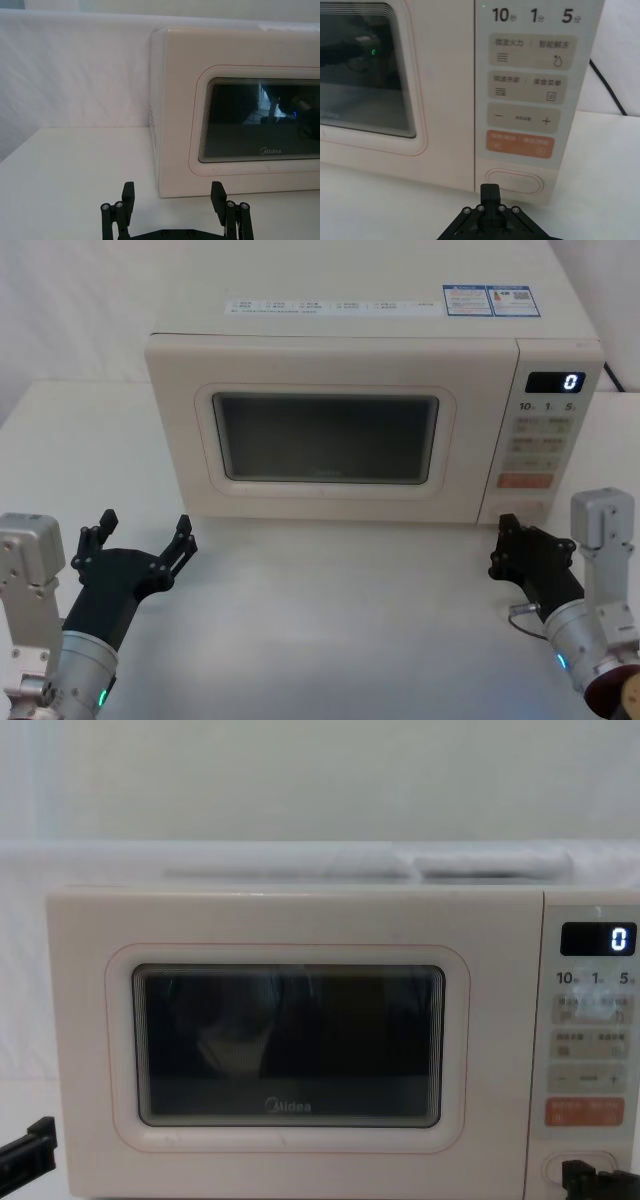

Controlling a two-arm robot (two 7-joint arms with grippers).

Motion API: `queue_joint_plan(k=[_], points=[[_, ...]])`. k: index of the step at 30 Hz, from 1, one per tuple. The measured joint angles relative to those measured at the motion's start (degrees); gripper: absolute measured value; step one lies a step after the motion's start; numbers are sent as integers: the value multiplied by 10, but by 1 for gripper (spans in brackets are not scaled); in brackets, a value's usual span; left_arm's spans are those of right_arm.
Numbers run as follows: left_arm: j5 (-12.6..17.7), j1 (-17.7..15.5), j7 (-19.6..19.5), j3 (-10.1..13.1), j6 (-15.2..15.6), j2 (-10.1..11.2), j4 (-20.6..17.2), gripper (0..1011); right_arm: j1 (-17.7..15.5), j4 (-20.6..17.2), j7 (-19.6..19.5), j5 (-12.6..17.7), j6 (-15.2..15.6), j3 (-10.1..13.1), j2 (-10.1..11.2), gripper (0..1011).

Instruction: Press the button to open the microwave door with one hand; close the microwave door with the other hand.

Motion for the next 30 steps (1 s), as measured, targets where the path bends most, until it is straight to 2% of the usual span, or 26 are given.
queue_joint_plan(k=[13, 30], points=[[0, 0, 0, 0, 0, 0, 0, 1001, 15, 28, 2, 22, -9, 21, -10, 0], [0, 0, 0, 0, 0, 0, 0, 1001, 41, 63, 1, 18, -16, 22, -10, 0]])
